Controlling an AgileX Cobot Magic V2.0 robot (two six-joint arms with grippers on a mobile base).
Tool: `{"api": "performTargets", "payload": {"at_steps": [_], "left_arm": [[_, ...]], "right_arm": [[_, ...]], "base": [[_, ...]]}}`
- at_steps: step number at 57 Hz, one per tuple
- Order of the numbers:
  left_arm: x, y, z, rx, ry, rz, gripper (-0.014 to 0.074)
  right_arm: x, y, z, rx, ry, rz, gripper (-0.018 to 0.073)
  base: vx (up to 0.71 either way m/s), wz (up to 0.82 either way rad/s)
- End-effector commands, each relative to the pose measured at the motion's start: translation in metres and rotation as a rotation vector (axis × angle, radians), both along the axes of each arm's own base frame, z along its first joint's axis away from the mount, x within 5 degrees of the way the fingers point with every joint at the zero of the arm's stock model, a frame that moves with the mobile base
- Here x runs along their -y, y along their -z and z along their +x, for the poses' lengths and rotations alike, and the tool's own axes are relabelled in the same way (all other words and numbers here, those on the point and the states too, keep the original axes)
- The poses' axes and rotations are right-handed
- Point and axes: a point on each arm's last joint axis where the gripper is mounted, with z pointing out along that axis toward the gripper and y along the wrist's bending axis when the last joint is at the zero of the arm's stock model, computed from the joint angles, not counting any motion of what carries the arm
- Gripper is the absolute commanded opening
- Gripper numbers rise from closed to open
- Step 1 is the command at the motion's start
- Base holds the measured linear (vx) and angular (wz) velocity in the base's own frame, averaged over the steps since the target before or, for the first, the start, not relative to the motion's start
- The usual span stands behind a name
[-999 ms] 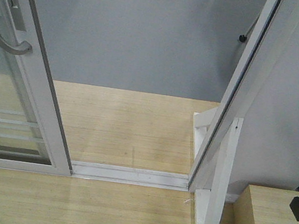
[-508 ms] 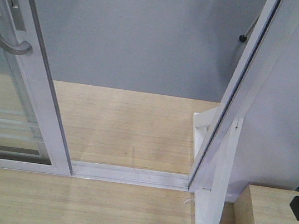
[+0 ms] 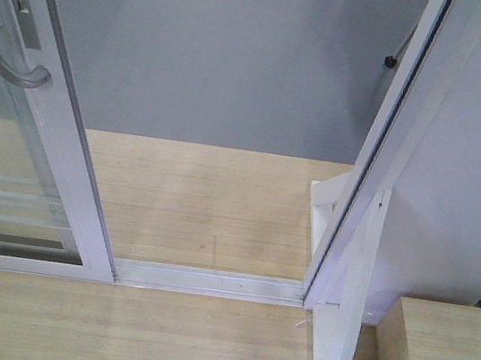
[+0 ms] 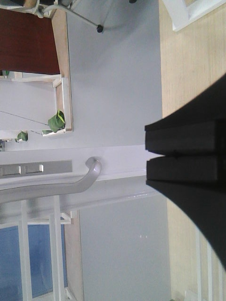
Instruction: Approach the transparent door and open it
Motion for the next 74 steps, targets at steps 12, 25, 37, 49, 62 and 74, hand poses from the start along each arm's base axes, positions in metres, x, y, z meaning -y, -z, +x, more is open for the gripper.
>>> {"api": "performTargets", "payload": {"at_steps": [12, 25, 37, 49, 62, 74], "left_arm": [[0.0014, -0.0021, 0.0003, 0.073, 0.017, 0.003, 0.0000], [0.0014, -0.0021, 0.0003, 0.073, 0.017, 0.003, 0.0000], [0.0014, -0.0021, 0.0003, 0.073, 0.017, 0.003, 0.0000], [0.0014, -0.0021, 0.0003, 0.073, 0.017, 0.003, 0.0000], [0.0014, -0.0021, 0.0003, 0.073, 0.017, 0.003, 0.0000], [0.0014, -0.0021, 0.0003, 0.073, 0.017, 0.003, 0.0000]], "right_arm": [[0.0060, -0.0067, -0.0031, 0.104, 0.094, 0.005, -0.0001], [0.0065, -0.0076, -0.0061, 0.128, 0.098, 0.008, -0.0001], [0.0065, -0.0071, -0.0060, 0.122, 0.098, 0.008, -0.0001], [0.0065, -0.0071, -0.0060, 0.122, 0.098, 0.008, -0.0001], [0.0065, -0.0071, -0.0060, 0.122, 0.098, 0.008, -0.0001], [0.0065, -0.0071, -0.0060, 0.122, 0.098, 0.008, -0.0001]], "base": [[0.00, 0.00], [0.00, 0.00], [0.00, 0.00], [0.00, 0.00], [0.00, 0.00], [0.00, 0.00]]}}
